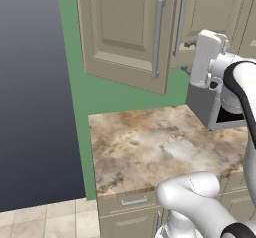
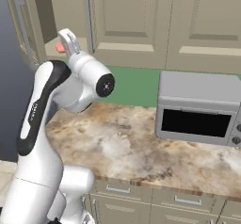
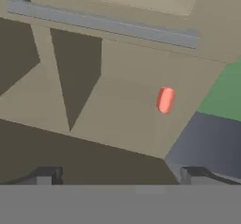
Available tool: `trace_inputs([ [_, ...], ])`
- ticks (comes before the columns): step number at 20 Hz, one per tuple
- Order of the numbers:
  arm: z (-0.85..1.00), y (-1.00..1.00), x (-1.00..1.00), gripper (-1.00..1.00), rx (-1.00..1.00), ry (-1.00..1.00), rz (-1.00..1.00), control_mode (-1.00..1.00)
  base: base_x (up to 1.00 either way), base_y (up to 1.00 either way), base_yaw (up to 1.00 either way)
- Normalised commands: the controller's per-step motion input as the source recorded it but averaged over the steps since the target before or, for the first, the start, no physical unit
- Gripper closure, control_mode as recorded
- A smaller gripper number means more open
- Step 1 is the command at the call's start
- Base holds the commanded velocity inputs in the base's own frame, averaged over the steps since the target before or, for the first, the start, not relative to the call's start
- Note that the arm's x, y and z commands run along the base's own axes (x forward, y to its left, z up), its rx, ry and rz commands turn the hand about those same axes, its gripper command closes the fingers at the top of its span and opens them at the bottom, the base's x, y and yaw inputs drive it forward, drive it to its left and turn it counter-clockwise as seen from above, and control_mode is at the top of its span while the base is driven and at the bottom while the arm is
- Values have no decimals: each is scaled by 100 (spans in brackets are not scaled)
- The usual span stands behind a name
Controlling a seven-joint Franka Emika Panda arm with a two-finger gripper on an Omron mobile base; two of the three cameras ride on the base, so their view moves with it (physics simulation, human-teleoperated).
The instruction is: The dining table condiment station is running low on condiment bottle. Refill the condiment station by opening the cabinet and taking the condiment bottle from the cabinet and placing it on the dining table.
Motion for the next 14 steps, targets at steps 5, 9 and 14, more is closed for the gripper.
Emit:
trace_inputs([
  [5, -22, 57, 33, -100, 4, 10, 16, -100, 0, 0, 0],
  [9, 0, 95, 0, -100, 0, 0, 7, -100, 0, 0, 0],
  [14, 0, 100, -3, -100, -2, 1, 3, -100, 0, 0, 0],
])
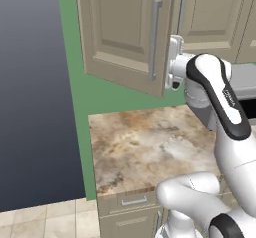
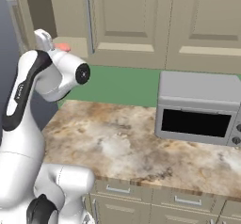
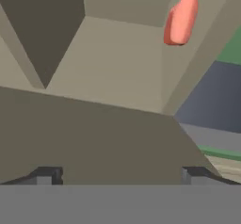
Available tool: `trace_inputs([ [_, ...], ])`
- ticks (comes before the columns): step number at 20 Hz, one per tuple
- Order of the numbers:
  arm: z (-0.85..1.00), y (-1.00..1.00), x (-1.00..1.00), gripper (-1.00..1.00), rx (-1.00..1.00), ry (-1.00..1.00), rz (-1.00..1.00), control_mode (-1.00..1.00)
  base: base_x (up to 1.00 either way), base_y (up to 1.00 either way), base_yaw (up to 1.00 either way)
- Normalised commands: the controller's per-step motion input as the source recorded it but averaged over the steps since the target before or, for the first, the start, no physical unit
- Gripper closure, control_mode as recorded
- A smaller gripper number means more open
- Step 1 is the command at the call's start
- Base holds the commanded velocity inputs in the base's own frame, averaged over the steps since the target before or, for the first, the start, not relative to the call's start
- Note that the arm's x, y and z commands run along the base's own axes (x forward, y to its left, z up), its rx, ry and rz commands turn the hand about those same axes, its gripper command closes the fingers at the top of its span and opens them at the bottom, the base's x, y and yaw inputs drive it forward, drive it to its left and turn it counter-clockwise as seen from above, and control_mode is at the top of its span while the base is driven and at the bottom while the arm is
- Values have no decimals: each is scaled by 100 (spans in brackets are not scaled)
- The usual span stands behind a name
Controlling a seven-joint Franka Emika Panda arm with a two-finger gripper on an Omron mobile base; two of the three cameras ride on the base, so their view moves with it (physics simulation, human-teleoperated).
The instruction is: The dining table condiment station is running low on condiment bottle. Refill the condiment station by opening the cabinet and taking the condiment bottle from the cabinet and placing it on the dining table.
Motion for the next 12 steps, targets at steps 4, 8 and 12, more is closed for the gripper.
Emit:
trace_inputs([
  [4, 0, 100, -45, -100, -4, 0, 1, -100, 0, 0, 0],
  [8, 0, 100, -44, -100, -7, 0, 0, -100, 0, 0, 0],
  [12, 0, 100, -24, -100, -11, 0, 0, -100, 0, 0, 0],
])
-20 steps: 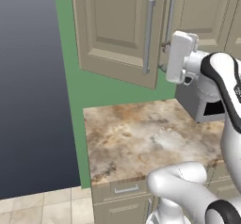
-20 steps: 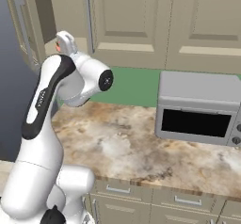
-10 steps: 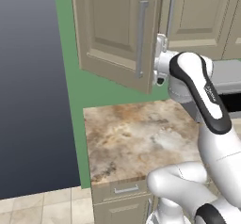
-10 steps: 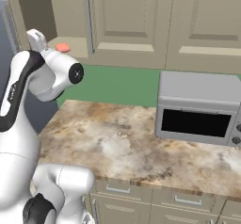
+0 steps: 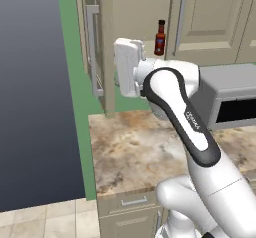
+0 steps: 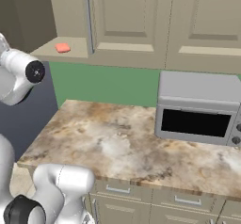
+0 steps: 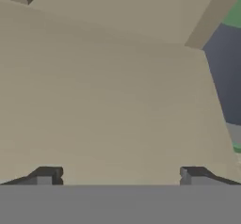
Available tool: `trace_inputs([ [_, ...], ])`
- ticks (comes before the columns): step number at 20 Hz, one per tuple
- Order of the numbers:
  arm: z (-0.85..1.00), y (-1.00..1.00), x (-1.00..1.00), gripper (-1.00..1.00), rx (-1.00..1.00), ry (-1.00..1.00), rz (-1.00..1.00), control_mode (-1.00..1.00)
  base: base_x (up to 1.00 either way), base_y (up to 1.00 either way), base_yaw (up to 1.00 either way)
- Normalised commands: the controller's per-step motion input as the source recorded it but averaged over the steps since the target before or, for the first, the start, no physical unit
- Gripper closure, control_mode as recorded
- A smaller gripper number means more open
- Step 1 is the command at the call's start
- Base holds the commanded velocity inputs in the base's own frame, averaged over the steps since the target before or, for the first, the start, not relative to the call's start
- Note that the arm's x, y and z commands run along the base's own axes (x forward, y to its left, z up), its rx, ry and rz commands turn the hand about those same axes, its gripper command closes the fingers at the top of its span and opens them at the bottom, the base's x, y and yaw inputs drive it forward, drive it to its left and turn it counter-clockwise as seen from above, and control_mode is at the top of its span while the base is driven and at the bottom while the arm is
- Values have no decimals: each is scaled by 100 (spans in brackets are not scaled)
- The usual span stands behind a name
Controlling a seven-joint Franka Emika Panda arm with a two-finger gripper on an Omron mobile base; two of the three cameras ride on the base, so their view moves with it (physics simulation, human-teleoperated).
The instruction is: The dining table condiment station is running low on condiment bottle. Refill the condiment station by opening the cabinet and taking the condiment bottle from the cabinet and placing it on the dining table.
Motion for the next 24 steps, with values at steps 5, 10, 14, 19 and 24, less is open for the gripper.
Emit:
trace_inputs([
  [5, 0, 67, -5, -100, -9, 0, 0, -100, 0, 0, 0],
  [10, -12, -11, -7, -100, -11, -4, 0, -100, 0, 0, 0],
  [14, 0, -96, -77, -100, -28, -27, -7, -100, 0, 0, 0],
  [19, 0, -100, -67, -100, -38, -22, -25, -100, 0, 0, 0],
  [24, 5, -100, -28, -100, -45, -16, -32, -100, 0, 0, 0],
])
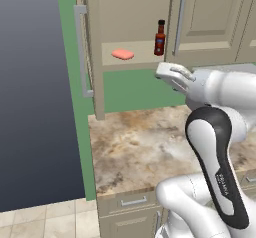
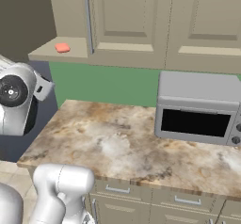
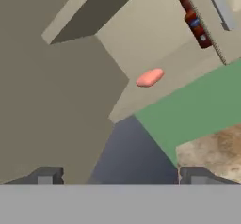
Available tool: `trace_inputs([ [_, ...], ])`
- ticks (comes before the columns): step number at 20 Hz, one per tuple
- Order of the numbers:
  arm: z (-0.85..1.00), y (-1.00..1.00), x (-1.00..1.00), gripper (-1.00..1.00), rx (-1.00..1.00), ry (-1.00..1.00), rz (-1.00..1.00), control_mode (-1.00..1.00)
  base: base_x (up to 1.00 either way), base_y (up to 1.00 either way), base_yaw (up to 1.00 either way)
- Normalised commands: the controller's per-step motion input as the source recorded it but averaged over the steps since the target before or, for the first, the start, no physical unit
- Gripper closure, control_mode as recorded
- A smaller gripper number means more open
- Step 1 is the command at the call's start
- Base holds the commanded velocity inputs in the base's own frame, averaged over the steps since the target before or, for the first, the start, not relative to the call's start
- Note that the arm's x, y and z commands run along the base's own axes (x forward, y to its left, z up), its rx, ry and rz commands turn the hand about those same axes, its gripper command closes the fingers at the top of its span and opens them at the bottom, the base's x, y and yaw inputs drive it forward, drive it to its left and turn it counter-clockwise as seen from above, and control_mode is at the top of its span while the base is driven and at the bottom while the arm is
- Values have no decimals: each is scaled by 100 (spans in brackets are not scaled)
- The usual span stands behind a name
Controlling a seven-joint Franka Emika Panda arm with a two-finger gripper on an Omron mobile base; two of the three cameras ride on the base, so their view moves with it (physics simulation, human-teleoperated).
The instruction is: The dining table condiment station is running low on condiment bottle. Refill the condiment station by opening the cabinet and taking the condiment bottle from the cabinet and placing it on the dining table.
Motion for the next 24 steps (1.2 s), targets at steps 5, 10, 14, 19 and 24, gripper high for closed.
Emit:
trace_inputs([
  [5, 26, -100, -10, -100, -50, -12, -31, -100, 0, 0, 0],
  [10, 40, -97, -11, -100, -45, -12, -30, -100, 0, 0, 0],
  [14, 40, -46, -1, -100, -33, -13, -26, -100, 0, 0, 0],
  [19, 12, 0, 0, -100, -5, -1, -11, -100, 0, 0, 0],
  [24, 13, 0, 0, -100, 0, 0, 0, -100, 0, 0, 0],
])
